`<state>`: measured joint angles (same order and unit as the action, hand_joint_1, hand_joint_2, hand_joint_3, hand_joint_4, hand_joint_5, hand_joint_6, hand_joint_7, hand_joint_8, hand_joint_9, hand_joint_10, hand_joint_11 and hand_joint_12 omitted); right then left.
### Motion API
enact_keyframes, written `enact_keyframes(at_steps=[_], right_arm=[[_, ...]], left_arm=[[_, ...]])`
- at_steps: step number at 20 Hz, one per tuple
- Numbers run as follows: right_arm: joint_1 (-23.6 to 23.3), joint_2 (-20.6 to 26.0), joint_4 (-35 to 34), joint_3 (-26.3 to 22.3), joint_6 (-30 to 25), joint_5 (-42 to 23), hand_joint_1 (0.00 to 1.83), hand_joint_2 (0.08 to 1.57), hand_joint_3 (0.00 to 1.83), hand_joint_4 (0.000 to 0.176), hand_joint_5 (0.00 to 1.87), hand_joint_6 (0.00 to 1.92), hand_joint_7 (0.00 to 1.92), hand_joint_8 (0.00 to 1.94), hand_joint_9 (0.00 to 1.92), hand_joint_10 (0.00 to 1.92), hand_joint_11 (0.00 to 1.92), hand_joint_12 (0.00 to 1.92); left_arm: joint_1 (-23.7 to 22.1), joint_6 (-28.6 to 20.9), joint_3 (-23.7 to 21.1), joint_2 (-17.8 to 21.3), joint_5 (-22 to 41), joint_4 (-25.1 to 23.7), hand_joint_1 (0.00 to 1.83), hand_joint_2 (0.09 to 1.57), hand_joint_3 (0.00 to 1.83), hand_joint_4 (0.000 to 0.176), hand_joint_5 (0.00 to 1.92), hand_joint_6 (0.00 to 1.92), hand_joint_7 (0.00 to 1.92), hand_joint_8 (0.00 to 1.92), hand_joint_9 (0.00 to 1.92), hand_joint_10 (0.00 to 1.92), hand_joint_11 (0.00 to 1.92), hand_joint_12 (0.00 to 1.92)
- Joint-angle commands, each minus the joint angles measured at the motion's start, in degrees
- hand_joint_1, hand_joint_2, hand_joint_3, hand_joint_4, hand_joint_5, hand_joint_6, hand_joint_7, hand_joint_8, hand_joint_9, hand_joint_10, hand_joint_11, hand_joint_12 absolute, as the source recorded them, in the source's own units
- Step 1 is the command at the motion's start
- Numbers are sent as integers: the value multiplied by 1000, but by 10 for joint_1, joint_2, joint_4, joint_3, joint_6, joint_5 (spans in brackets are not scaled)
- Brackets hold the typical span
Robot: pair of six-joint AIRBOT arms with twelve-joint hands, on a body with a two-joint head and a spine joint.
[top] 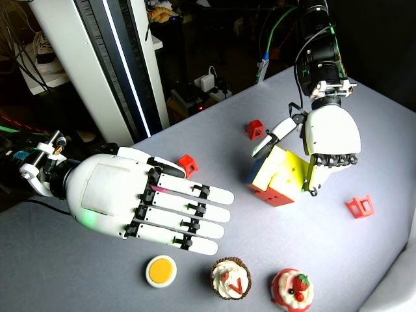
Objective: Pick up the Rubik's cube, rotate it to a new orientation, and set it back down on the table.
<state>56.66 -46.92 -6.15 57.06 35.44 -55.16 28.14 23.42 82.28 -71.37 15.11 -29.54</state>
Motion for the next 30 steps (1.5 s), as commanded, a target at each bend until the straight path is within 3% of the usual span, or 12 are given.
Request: enact_keyframes(at_steps=[1, 5, 6, 7, 11, 12, 14, 16, 18, 20, 27, 30], right_arm=[[-7, 0, -6, 2, -3, -76, 586, 1415, 0, 0, 0, 0, 0, 0, 13, 6, 0, 599], [-7, 0, -6, 2, -3, -80, 545, 1396, 0, 0, 0, 0, 0, 0, 0, 0, 0, 878], [-7, 0, -6, 2, -3, -80, 536, 1394, 0, 0, 0, 0, 0, 0, 0, 0, 0, 880], [-7, 0, -6, 2, -3, -80, 521, 1396, 0, 0, 0, 0, 0, 0, 0, 0, 0, 889], [-6, -1, -9, 2, -3, -79, 476, 1393, 1, 0, 0, 0, 0, 0, 2, 1, 0, 816], [-4, -1, -10, 2, -3, -79, 505, 1388, 1, 0, 0, 0, 0, 0, 0, 0, 0, 581], [-1, -1, -12, 2, -3, -79, 516, 1390, 1, 0, 0, 0, 0, 0, 0, 0, 0, 421], [1, -1, -14, 2, -3, -80, 541, 1394, 0, 0, 0, 0, 0, 0, 0, 0, 0, 352], [1, -1, -14, 2, -3, -80, 564, 1395, 0, 0, 0, 0, 0, 0, 0, 0, 0, 353], [1, -1, -14, 2, -3, -80, 519, 1393, 0, 0, 0, 0, 0, 0, 0, 0, 0, 484], [5, -1, -17, 2, -3, -82, 499, 1392, 3, 0, 0, 0, 0, 0, 1, 0, 0, 459], [7, -1, -19, 2, -3, -84, 473, 1393, 0, 0, 0, 0, 0, 0, 0, 0, 0, 289]], left_arm=[[-7, -3, -1, 3, 75, 19, 1338, 844, 903, 0, 1220, 1921, 1391, 1921, 1505, 1921, 1545, 1921], [-10, 9, -6, 8, 76, 26, 1537, 984, 525, 0, 1119, 1921, 1345, 1921, 1470, 1921, 1531, 1921], [-9, 14, -6, 8, 71, 26, 1636, 903, 669, 106, 1262, 1921, 1437, 1921, 1606, 1921, 1697, 1921], [-8, 18, -6, 8, 66, 26, 1170, 825, 952, 0, 1391, 1921, 1478, 1921, 1502, 1921, 1504, 1921], [1, 47, -6, 5, 28, 25, 1406, 988, 417, 0, 930, 1921, 1044, 1921, 1180, 1921, 1244, 1921], [11, 48, -8, 7, 24, 24, 1175, 1048, 533, 0, 627, 1780, 780, 1695, 885, 1921, 950, 1921], [28, 43, -13, 14, 27, 24, 1098, 1288, 43, 24, 592, 1607, 664, 1472, 460, 1468, 354, 1875], [37, 43, -22, 23, 33, 22, 1061, 1139, 0, 58, 269, 670, 288, 469, 223, 903, 24, 1660], [39, 43, -31, 33, 35, 11, 971, 1125, 0, 89, 210, 170, 67, 29, 8, 70, 0, 325], [36, 44, -36, 38, 34, 0, 898, 1086, 0, 117, 126, 35, 2, 0, 0, 2, 0, 12], [27, 52, -58, 61, 44, -18, 911, 1034, 0, 166, 0, 0, 0, 0, 0, 0, 0, 0], [22, 60, -57, 61, 34, -18, 850, 1013, 0, 145, 0, 0, 0, 0, 0, 0, 0, 0]])
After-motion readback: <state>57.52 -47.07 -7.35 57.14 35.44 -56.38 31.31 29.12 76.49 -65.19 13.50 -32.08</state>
